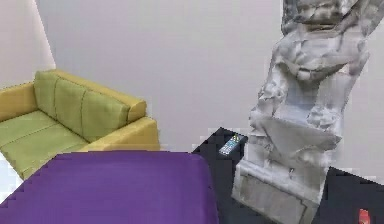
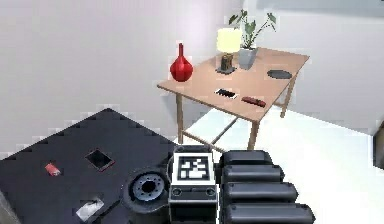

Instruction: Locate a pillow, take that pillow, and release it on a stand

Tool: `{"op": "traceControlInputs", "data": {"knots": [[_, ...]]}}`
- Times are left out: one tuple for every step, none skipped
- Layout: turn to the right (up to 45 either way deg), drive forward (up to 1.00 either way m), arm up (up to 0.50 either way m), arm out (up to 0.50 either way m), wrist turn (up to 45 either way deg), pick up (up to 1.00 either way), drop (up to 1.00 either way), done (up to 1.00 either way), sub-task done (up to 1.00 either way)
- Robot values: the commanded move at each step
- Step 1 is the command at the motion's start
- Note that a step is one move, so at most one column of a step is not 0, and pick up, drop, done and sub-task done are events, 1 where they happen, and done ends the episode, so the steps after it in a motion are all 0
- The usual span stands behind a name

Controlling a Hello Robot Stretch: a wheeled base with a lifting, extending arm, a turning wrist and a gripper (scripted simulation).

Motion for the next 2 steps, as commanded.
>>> {"op": "traceControlInputs", "data": {"knots": [[-12.0,0.00,0.00,0.00,0.0,0.00,0.00,0.00,0.00],[0.0,0.00,0.00,0.38,0.0,0.00,0.00,0.00,0.00]]}}
